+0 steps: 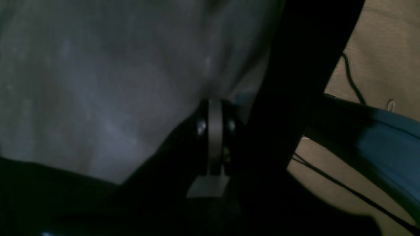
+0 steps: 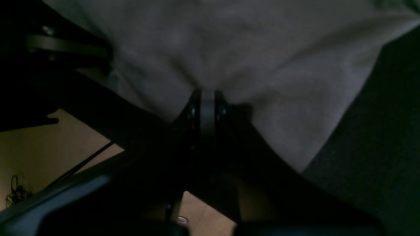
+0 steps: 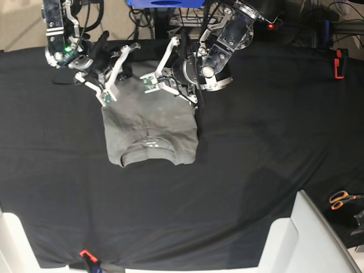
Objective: Fold the T-shirt properly
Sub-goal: 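Grasp the stack's edges with both grippers and square the fold, then release the shirt and raise both grippers away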
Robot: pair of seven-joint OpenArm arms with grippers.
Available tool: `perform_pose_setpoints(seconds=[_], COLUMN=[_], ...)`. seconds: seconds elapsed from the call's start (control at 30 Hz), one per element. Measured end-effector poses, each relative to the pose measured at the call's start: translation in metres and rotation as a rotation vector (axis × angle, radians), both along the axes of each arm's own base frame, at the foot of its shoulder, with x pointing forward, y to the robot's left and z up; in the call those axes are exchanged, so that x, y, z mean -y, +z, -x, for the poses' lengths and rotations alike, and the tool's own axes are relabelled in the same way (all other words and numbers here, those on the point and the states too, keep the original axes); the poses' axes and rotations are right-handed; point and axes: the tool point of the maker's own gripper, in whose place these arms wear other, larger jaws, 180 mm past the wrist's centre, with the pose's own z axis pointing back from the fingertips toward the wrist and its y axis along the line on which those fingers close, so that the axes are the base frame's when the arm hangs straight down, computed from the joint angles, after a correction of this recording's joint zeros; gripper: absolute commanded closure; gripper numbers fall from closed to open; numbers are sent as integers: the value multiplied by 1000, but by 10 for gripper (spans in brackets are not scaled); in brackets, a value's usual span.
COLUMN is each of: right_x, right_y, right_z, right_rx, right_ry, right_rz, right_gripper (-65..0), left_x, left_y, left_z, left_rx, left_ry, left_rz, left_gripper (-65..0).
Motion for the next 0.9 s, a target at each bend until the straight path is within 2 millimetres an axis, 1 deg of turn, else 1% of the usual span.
perform_pose_setpoints(seconds=[0.07,0.1,0.17,0.23,0.27,0.3,0.33,0.37,0.43,0.53,0.63,0.73,0.8,0.9], right_x=[12,13,15,11,8,5,6,9,15,15,14,18,15,11], right_y=[4,9,29,54,65,73,77,79,76,72,70,61,53,47], right_z=[-1,0,-2,-16,-28,-41,-51,-62,-79,-100,-120,-128,-128,-132], right_rx=[8,13,44,105,142,176,192,206,206,201,203,180,153,133], right_ry=[-28,-25,2,22,21,29,30,25,18,15,17,3,19,42], right_rz=[28,41,72,77,72,64,72,81,98,94,86,88,84,69], right_gripper=[0,0,0,0,0,0,0,0,0,0,0,0,0,0], left_x=[-1,-1,-4,2,5,7,7,8,8,13,12,3,3,4], left_y=[2,5,14,30,38,43,45,45,41,28,13,1,1,1], left_z=[2,3,3,-4,-10,-14,-18,-18,-15,-11,-5,2,3,3], left_rx=[4,11,41,87,114,130,140,140,128,85,36,5,4,3], left_ry=[2,5,1,0,-1,0,3,3,2,19,19,25,24,25], left_rz=[2,0,-11,22,38,48,44,46,43,36,23,-7,-5,-3], left_gripper=[0,0,0,0,0,0,0,0,0,0,0,0,0,0])
